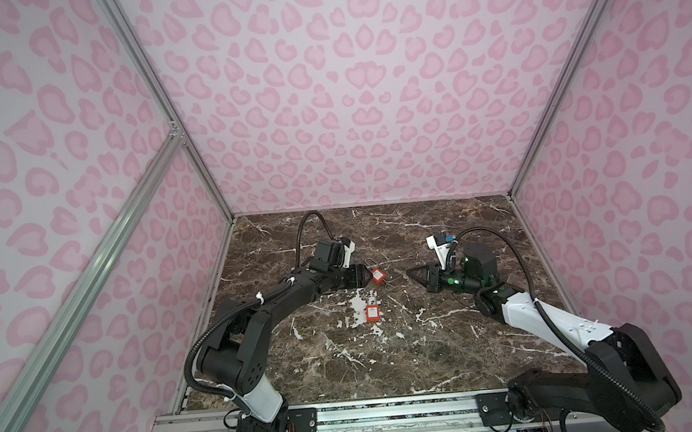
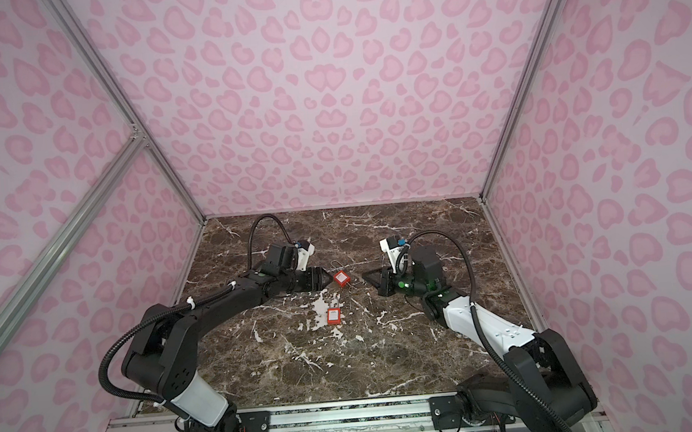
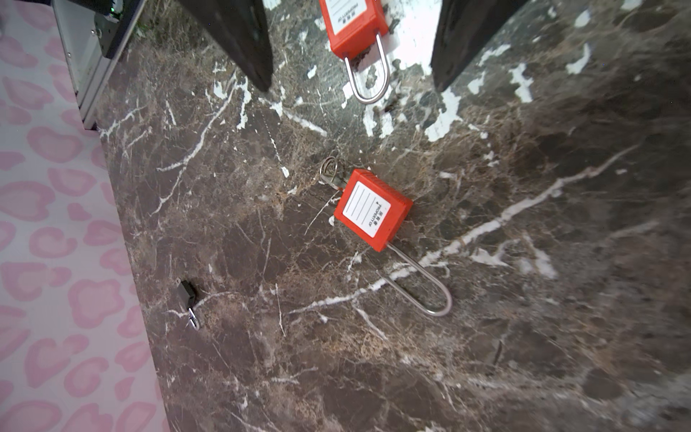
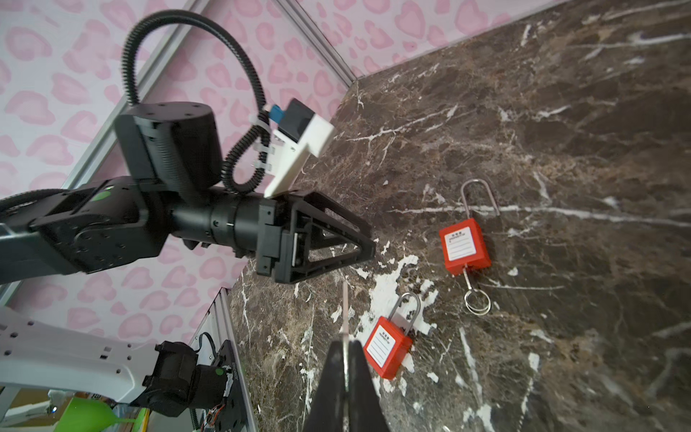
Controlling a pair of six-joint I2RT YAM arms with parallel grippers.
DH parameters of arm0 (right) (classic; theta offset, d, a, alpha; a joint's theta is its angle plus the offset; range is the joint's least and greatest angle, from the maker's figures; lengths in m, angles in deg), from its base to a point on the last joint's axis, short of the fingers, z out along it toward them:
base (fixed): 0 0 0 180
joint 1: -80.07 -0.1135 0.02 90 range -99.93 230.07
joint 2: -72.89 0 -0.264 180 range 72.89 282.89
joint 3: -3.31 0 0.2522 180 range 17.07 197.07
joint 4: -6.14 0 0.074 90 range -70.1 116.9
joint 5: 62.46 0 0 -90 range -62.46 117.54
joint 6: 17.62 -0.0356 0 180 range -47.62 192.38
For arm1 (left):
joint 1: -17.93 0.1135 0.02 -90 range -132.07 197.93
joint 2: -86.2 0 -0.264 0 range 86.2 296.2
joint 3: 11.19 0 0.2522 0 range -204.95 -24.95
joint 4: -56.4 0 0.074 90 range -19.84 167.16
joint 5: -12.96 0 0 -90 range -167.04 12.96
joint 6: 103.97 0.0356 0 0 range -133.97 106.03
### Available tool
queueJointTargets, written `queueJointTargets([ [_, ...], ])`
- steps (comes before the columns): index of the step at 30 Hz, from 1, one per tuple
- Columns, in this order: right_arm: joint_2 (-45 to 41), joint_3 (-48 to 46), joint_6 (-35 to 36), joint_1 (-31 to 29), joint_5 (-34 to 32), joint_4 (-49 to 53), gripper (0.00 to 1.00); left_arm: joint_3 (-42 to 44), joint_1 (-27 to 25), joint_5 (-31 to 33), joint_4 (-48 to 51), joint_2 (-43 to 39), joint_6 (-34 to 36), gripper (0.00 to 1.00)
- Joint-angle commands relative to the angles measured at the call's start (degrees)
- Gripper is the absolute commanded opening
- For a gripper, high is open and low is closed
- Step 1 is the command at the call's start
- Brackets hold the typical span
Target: Lock with the key
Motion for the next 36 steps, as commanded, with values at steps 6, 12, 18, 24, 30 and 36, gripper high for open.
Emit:
queueJointTargets([
  [6, 0.94, -4.6, -13.23, -7.21, -18.39, -5.11, 0.0, 3.36, -0.05, 4.39, -0.89, -4.9, -0.52, 0.69],
  [12, 1.18, -8.18, -23.01, -10.84, -28.11, -7.96, 0.0, 6.04, -0.04, 4.23, -1.54, -6.18, -1.58, 0.69],
  [18, 4.39, -10.25, -31.82, -13.01, -31.87, -12.3, 0.0, 7.02, -0.04, 4.73, -1.63, -7.57, -1.9, 0.69],
  [24, 7.86, -11.31, -38.18, -13.82, -32.38, -15.79, 0.0, 8.58, -0.03, 4.67, -2.01, -9.22, -2.26, 0.7],
  [30, 11.81, -11.97, -45.52, -15.44, -32.12, -19.39, 0.0, 10.6, -0.04, 5.02, -2.29, -10.54, -2.47, 0.7],
  [36, 14.23, -13.12, -50.51, -17.36, -33.36, -22.47, 0.0, 12.07, 0.01, 6.24, -2.31, -12.76, -2.62, 0.7],
])
